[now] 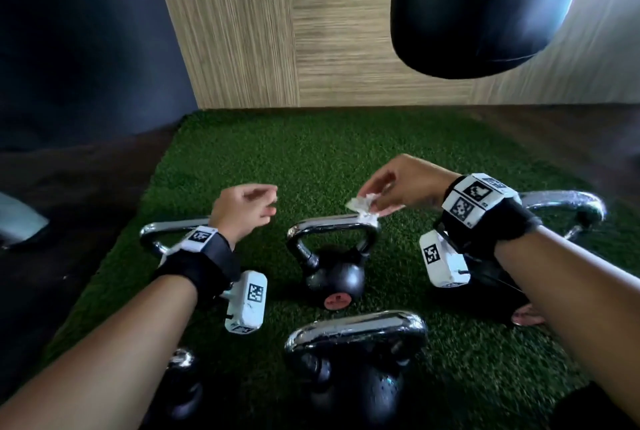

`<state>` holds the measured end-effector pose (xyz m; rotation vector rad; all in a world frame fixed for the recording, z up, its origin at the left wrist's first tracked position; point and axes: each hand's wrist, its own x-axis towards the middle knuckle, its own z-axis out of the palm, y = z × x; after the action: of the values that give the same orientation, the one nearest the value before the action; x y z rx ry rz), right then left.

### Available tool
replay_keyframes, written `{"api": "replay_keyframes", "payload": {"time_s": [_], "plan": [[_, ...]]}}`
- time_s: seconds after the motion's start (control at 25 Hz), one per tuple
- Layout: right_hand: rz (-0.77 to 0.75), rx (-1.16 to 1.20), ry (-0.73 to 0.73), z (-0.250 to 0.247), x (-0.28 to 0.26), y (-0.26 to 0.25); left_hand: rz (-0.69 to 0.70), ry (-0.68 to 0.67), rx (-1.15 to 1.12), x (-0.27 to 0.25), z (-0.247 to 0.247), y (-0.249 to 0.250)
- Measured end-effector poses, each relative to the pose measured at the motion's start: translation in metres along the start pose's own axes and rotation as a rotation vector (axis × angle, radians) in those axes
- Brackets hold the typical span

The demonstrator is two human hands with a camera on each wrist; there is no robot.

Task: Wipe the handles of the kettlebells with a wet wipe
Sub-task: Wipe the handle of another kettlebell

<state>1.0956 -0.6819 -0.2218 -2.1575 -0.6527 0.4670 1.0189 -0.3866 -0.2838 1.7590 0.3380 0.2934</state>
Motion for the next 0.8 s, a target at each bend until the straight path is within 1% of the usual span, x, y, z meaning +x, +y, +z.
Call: {"api": "replay_keyframes", "payload": {"time_s": [0.08,0.16,0.24,0.32,0.4,0.48,0.52,0.56,0.6,0.64,0.68,0.72,0.76,0.8], "plan": [[-0.17,0.11,0.072,0.003,-0.003,-0.022,-0.045,-0.183,-0.078,-0.007,0.007,0.032],[-0.26,0.223,0.144,0.01,-0.005,-0.034,-0.053,-0.322,-0.091,-0.014,0.02,0.056],[-0.291,0.267,0.203,0.02,-0.007,-0.039,-0.028,-0.352,-0.135,-0.02,0.032,0.071],[-0.296,0.231,0.284,0.027,-0.006,-0.039,-0.015,-0.362,-0.16,-0.021,0.043,0.077],[-0.293,0.175,0.402,0.032,-0.003,-0.036,-0.045,-0.385,-0.187,-0.019,0.047,0.075],[-0.31,0.063,0.524,0.038,0.003,-0.032,-0.079,-0.412,-0.233,-0.016,0.047,0.066],[-0.312,-0.011,0.561,0.041,0.005,-0.028,-0.089,-0.424,-0.243,-0.015,0.046,0.061],[-0.309,-0.087,0.558,0.042,0.008,-0.022,-0.076,-0.434,-0.228,-0.014,0.046,0.057],[-0.296,-0.154,0.512,0.042,0.009,-0.014,-0.039,-0.448,-0.168,-0.012,0.045,0.055],[-0.265,-0.187,0.432,0.04,0.011,-0.003,0.022,-0.451,-0.06,-0.01,0.045,0.051],[-0.215,-0.162,0.359,0.037,0.013,0.011,0.11,-0.42,0.101,-0.006,0.044,0.049],[-0.149,-0.094,0.333,0.034,0.015,0.027,0.224,-0.356,0.285,0.0,0.045,0.047],[-0.067,-0.015,0.347,0.031,0.018,0.046,0.341,-0.281,0.439,0.003,0.048,0.045],[0.022,0.057,0.356,0.031,0.02,0.064,0.437,-0.216,0.539,0.004,0.052,0.043]]}}
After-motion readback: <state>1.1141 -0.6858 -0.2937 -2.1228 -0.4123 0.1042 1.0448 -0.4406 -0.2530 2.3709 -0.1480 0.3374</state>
